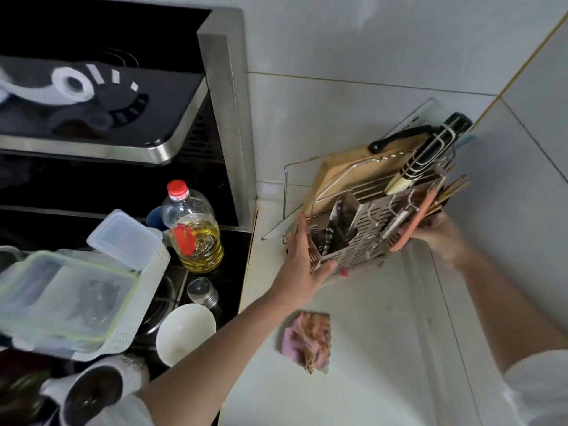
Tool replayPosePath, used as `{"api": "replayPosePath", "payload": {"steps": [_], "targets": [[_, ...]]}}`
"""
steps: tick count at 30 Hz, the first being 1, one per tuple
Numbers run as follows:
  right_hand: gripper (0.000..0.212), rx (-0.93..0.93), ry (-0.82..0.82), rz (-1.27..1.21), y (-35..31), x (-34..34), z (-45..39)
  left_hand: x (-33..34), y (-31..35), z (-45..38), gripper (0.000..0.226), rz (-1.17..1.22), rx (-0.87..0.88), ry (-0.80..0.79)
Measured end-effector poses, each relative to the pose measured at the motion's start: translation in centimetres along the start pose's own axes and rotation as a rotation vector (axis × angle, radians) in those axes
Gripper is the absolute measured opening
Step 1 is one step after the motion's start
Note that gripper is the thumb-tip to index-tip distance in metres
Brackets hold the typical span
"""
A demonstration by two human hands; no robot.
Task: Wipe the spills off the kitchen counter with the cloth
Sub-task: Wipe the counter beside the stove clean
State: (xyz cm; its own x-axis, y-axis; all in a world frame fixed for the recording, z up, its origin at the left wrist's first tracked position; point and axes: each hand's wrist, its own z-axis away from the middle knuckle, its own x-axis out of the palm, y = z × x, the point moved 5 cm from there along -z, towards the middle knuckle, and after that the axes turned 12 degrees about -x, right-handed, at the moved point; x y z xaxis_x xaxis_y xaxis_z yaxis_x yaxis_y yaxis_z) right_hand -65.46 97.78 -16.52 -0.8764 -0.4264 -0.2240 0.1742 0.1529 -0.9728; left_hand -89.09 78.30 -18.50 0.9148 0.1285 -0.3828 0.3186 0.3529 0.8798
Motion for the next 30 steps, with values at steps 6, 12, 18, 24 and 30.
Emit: {"api": "replayPosePath", "payload": {"steps": [6, 12, 18, 24, 30], "targets": [[0.082, 0.010, 0.108, -0.065, 1.5, 0.2, 1.4, -0.8, -1.4, 1.9, 0.091, -0.165, 0.134, 0.062], [0.074, 0.139, 0.393, 0.055, 7.4, 3.7, 7.8, 1.2, -8.5, 3.6, 0.024, -0.552, 0.031, 0.193], [0.053, 0.395, 0.138, 0.407, 13.7, 10.5, 12.9, 7.5, -10.9, 3.5, 0.032, -0.813, -0.113, -0.073], [0.016, 0.235, -0.007, 0.731, 12.9, 14.3, 15.3, 7.1, -12.7, 3.4, 0.028, -0.742, -0.087, -0.067], [0.016, 0.397, -0.306, 0.461, 10.7, 20.2, 17.4, 3.6, -15.6, 1.4, 0.040, -0.668, -0.252, -0.084]]}}
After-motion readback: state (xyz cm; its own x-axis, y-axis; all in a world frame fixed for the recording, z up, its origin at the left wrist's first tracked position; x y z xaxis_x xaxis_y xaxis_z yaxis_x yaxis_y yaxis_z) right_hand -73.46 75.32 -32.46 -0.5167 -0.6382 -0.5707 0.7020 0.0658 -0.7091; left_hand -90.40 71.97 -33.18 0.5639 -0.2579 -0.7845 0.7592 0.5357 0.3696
